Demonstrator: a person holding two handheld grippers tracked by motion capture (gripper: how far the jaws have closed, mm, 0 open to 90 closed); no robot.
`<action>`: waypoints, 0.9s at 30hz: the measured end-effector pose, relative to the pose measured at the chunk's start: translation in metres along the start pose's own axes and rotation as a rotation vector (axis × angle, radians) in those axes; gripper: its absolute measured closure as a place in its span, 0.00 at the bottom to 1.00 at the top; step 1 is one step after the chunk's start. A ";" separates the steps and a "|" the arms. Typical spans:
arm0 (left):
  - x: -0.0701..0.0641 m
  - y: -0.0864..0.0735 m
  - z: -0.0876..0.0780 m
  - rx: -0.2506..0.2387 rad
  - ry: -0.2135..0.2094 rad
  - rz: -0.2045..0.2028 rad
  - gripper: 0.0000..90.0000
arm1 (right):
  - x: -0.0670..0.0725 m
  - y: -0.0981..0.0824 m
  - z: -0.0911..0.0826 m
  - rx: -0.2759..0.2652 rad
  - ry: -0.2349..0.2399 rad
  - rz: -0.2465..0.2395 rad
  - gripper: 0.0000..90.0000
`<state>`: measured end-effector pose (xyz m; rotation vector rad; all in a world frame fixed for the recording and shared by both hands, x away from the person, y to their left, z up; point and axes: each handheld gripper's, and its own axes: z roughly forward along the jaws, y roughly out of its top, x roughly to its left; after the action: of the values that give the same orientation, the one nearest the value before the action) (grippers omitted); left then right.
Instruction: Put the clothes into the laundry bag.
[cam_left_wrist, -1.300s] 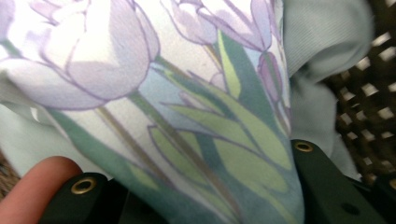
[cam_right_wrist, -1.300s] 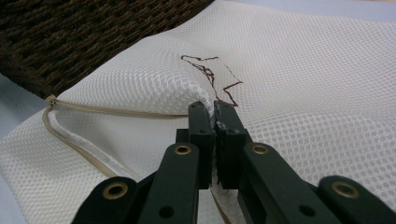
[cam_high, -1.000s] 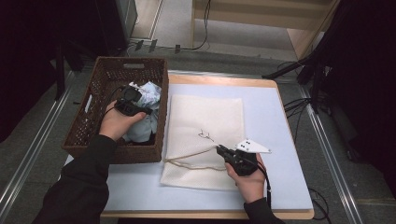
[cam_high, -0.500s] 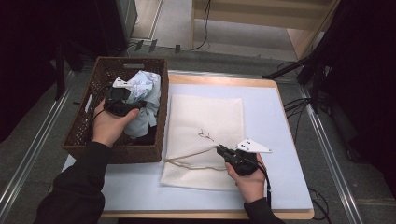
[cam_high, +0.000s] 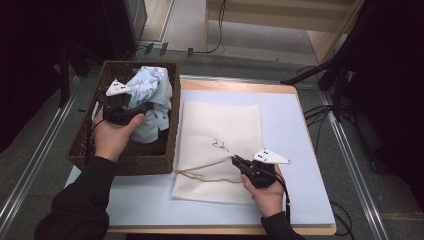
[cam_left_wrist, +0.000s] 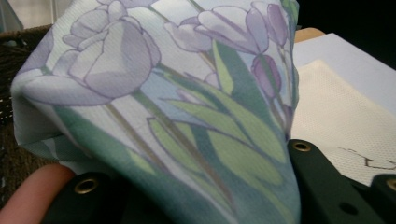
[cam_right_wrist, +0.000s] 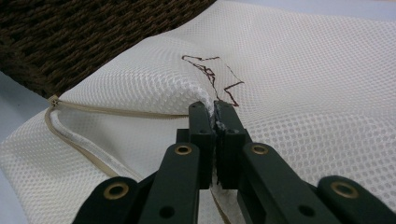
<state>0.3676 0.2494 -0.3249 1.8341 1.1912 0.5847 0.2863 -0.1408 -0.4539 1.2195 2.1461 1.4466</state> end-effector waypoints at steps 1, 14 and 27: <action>-0.001 0.000 -0.001 -0.005 -0.001 0.003 0.77 | 0.000 0.000 0.000 0.000 0.001 0.000 0.98; -0.044 -0.001 -0.017 -0.065 -0.140 0.016 0.77 | -0.001 -0.001 0.001 0.006 0.001 0.006 0.98; -0.104 -0.020 -0.025 -0.083 -0.267 0.055 0.77 | -0.001 -0.001 0.001 0.006 0.007 0.007 0.98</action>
<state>0.2936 0.1697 -0.3224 1.8138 0.9281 0.3981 0.2870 -0.1414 -0.4557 1.2272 2.1544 1.4503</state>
